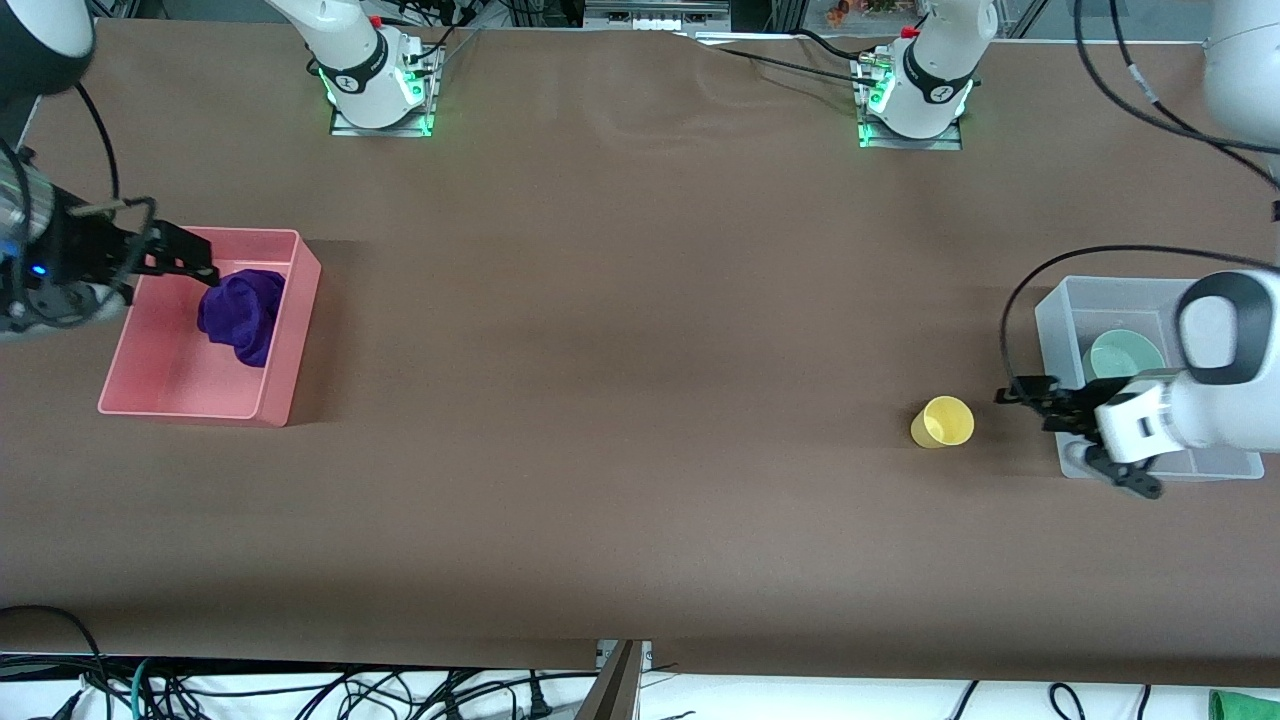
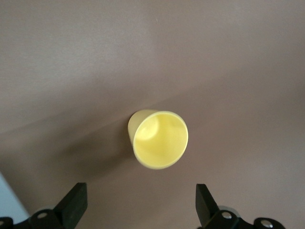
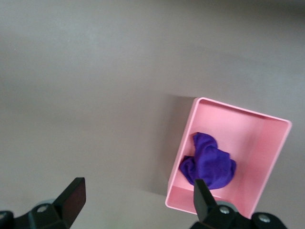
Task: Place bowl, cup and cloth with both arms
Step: 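Grasp the yellow cup with the left gripper, then lower the yellow cup into the green bowl and open the left gripper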
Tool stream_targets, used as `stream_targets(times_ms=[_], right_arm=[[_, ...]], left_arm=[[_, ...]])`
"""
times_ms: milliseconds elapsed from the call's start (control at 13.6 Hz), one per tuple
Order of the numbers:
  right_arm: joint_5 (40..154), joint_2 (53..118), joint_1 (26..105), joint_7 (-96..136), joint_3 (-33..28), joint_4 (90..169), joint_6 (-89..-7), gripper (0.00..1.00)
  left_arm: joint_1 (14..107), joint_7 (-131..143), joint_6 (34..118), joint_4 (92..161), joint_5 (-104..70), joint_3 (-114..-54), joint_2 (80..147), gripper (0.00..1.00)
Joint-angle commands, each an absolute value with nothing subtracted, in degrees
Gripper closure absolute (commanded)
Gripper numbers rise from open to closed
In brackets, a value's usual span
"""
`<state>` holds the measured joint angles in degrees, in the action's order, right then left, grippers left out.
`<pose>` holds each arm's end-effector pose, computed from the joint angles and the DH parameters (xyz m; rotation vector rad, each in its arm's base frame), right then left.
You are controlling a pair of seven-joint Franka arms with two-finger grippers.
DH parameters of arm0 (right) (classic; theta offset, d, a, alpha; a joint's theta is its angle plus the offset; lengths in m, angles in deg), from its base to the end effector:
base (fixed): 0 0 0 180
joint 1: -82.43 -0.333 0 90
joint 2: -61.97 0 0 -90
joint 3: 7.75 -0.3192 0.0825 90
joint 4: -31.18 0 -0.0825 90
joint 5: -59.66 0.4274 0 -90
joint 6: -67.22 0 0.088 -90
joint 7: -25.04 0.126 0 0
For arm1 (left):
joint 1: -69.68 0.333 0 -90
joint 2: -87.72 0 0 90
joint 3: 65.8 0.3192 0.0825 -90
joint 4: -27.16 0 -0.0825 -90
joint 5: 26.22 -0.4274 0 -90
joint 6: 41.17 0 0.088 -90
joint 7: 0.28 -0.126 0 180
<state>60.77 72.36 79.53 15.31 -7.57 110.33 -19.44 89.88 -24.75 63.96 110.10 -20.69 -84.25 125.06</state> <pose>0.6461 0.0334 0.5878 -3.1003 -0.3392 0.0765 0.7230 0.0454 0.2696 2.7621 -0.4466 -0.2284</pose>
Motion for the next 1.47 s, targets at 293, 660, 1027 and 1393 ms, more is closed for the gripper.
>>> stream_targets(times_ms=[293,660,1027,1393], right_arm=[[56.3,71.5,79.9,21.9,-10.0,111.8,-18.1,0.00],[56.2,72.3,79.9,21.8,-10.0,111.5,-17.8,0.00],[56.1,72.3,79.8,21.8,-10.0,111.5,-18.1,0.00],[56.1,72.3,79.8,21.8,-10.0,111.5,-18.1,0.00]], left_arm=[[89.8,-23.8,77.2,118.5,-20.0,-83.9,128.9,1.00],[90.1,-24.0,76.6,118.1,-19.6,-83.9,128.8,1.00],[90.7,-24.5,60.9,110.6,-24.4,-83.4,123.0,1.00],[99.6,-43.5,46.8,99.8,-34.8,-82.8,122.7,1.00]])
